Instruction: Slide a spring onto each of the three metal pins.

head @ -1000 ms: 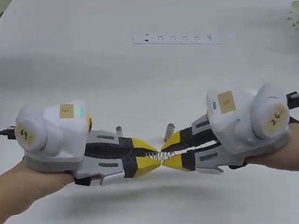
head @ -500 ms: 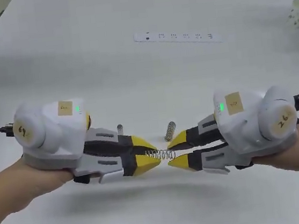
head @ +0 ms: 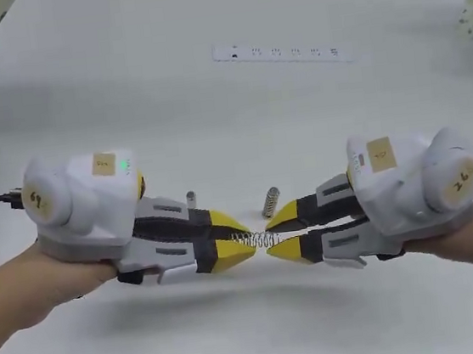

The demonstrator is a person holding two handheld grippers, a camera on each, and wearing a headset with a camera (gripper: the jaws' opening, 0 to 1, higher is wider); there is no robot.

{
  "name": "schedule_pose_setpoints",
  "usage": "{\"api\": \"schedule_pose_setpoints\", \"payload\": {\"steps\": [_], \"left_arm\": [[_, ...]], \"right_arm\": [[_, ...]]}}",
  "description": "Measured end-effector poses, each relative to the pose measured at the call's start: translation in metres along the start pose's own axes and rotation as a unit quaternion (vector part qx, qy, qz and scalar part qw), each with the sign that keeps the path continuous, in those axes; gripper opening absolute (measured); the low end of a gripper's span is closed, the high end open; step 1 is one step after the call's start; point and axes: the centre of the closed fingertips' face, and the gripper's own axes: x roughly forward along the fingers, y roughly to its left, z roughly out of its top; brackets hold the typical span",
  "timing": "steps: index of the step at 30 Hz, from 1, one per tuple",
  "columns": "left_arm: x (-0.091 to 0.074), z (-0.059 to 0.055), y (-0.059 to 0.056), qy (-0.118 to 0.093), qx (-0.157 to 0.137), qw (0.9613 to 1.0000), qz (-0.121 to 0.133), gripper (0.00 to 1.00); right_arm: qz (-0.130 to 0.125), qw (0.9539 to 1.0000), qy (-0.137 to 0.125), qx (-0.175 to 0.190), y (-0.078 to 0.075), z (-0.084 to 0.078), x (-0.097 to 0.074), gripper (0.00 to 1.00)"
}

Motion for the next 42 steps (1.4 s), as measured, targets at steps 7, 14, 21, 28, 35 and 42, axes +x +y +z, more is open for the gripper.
{"api": "schedule_pose_setpoints", "payload": {"steps": [7,14,21,28,35,42], "left_arm": [[0.0,-0.002,0.0,0.002,0.0,1.0,0.002,0.02],[-0.002,-0.002,0.0,0.001,0.0,1.0,0.003,0.02],[-0.002,-0.005,-0.002,0.003,-0.001,1.0,-0.004,0.02],[0.0,-0.004,-0.004,0.002,-0.002,1.0,-0.008,0.02],[0.0,-0.004,-0.004,0.002,-0.005,0.9999,-0.01,0.02],[0.001,-0.009,-0.006,0.005,-0.011,0.9998,-0.014,0.02]], "right_arm": [[0.001,1.0,0.004,-0.003,0.0,-0.001,0.002,0.09],[-0.001,0.9999,0.009,-0.006,0.0,-0.003,0.003,0.08],[0.002,1.0,0.004,0.002,0.002,-0.004,0.004,0.09],[0.004,1.0,0.005,-0.006,0.004,-0.004,0.002,0.1],[0.006,0.9995,0.015,-0.026,0.005,-0.003,0.002,0.08],[0.014,0.9999,0.003,-0.004,0.006,0.005,-0.006,0.07]]}}
